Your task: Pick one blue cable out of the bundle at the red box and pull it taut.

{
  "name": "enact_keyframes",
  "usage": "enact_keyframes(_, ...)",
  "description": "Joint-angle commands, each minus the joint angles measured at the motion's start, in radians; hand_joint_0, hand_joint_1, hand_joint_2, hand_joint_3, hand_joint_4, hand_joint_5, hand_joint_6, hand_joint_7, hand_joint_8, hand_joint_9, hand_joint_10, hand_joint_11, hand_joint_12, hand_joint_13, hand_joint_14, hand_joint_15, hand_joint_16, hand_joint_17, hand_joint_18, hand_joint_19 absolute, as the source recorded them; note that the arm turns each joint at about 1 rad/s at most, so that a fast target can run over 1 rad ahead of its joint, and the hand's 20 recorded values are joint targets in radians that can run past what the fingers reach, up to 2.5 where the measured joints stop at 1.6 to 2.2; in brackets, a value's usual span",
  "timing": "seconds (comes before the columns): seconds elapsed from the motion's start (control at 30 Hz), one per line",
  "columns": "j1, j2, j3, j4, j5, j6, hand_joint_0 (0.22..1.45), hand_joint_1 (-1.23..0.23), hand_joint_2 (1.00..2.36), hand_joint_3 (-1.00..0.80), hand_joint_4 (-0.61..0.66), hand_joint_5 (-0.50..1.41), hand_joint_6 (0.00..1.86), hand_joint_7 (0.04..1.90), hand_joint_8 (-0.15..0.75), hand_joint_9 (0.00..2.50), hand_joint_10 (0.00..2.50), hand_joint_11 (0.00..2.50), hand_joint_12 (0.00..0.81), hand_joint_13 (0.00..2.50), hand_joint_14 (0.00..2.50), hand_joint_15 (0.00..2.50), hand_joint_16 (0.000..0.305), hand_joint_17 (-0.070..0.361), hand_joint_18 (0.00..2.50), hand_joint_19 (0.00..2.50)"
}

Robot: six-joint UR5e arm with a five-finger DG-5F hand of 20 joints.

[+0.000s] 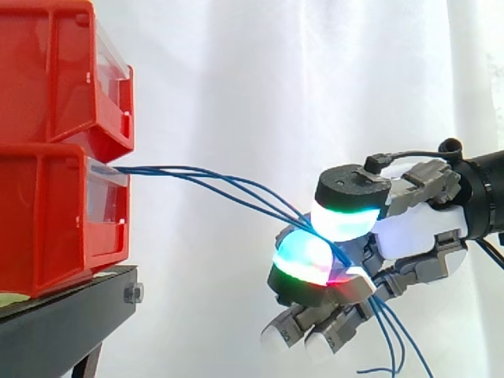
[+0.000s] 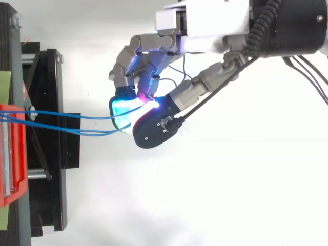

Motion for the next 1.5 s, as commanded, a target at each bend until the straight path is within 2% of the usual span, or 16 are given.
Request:
enact_keyframes(0.0, 0.001, 0.000, 0.000, -0.001, 0.000, 0.000, 0.72, -0.85, 1.01, -0.32, 0.03, -0.19, 0.94, 0.89, 0.376, 0.81, 0.34, 1.15, 0.316, 0.36, 0.00, 0.06, 0.049, 0.111, 0.50, 0.16)
enact_keyframes(0.23, 0.001, 0.000, 0.000, -0.002, 0.000, -0.002, 0.70, -0.84, 1.02, -0.23, 0.01, -0.19, 0.95, 0.96, 0.371, 0.81, 0.35, 1.16, 0.317, 0.36, 0.00, 0.07, 0.049, 0.111, 0.50, 0.16)
enact_keyframes(0.33, 0.001, 0.000, 0.000, -0.004, 0.000, 0.000, 0.72, -0.87, 1.02, -0.27, 0.00, -0.19, 0.96, 0.91, 0.363, 0.80, 0.33, 1.18, 0.319, 0.34, 0.00, 0.05, 0.050, 0.112, 0.49, 0.15)
enact_keyframes(0.4, -0.001, 0.000, 0.000, -0.002, -0.001, 0.002, 0.75, -0.91, 1.01, -0.31, 0.05, -0.20, 0.95, 0.91, 0.366, 0.80, 0.29, 1.20, 0.321, 0.34, 0.00, 0.05, 0.050, 0.112, 0.48, 0.14)
enact_keyframes(0.63, -0.004, 0.000, 0.005, -0.002, -0.001, 0.002, 0.79, -0.95, 1.01, -0.38, 0.04, -0.19, 0.95, 0.90, 0.356, 0.80, 0.22, 1.24, 0.324, 0.34, 0.00, 0.05, 0.050, 0.113, 0.47, 0.12)
enact_keyframes(0.87, -0.005, 0.000, 0.011, 0.001, -0.001, 0.002, 0.81, -0.97, 1.01, -0.42, 0.04, -0.22, 0.95, 0.85, 0.277, 0.73, 0.25, 1.19, 0.320, 0.31, 0.00, 0.03, 0.050, 0.113, 0.46, 0.10)
enact_keyframes(0.93, -0.005, 0.000, 0.011, 0.001, -0.001, 0.002, 0.80, -0.98, 1.01, -0.43, 0.04, -0.22, 0.94, 0.85, 0.270, 0.72, 0.24, 1.17, 0.319, 0.30, 0.00, 0.03, 0.050, 0.113, 0.45, 0.10)
enact_keyframes(1.0, -0.005, 0.000, 0.014, -0.001, -0.001, 0.002, 0.69, -0.99, 1.00, -0.50, 0.05, -0.23, 0.94, 0.83, 0.269, 0.71, 0.20, 1.20, 0.316, 0.29, 0.00, 0.02, 0.050, 0.113, 0.46, 0.11)
enact_keyframes(1.1, -0.005, 0.000, 0.014, -0.001, -0.001, 0.002, 0.57, -0.93, 1.00, -0.50, 0.07, -0.23, 0.93, 0.82, 0.289, 0.75, 0.19, 1.19, 0.316, 0.29, 0.00, 0.03, 0.051, 0.115, 0.46, 0.16)
enact_keyframes(1.17, -0.005, 0.000, 0.014, -0.001, -0.001, 0.002, 0.53, -0.87, 1.00, -0.50, 0.10, -0.22, 0.93, 0.82, 0.312, 0.76, 0.20, 1.16, 0.320, 0.29, 0.00, 0.04, 0.052, 0.118, 0.46, 0.17)
enact_keyframes(1.43, -0.005, 0.001, 0.014, -0.002, -0.001, 0.002, 0.51, -0.75, 1.00, -0.50, 0.11, -0.20, 0.92, 0.81, 0.345, 0.81, 0.20, 1.13, 0.326, 0.31, 0.00, 0.05, 0.054, 0.121, 0.47, 0.20)
enact_keyframes(1.47, -0.005, 0.000, 0.014, -0.002, -0.001, 0.002, 0.54, -0.70, 1.00, -0.50, 0.10, -0.20, 0.92, 0.82, 0.337, 0.82, 0.13, 1.16, 0.318, 0.31, 0.00, 0.05, 0.052, 0.117, 0.46, 0.21)
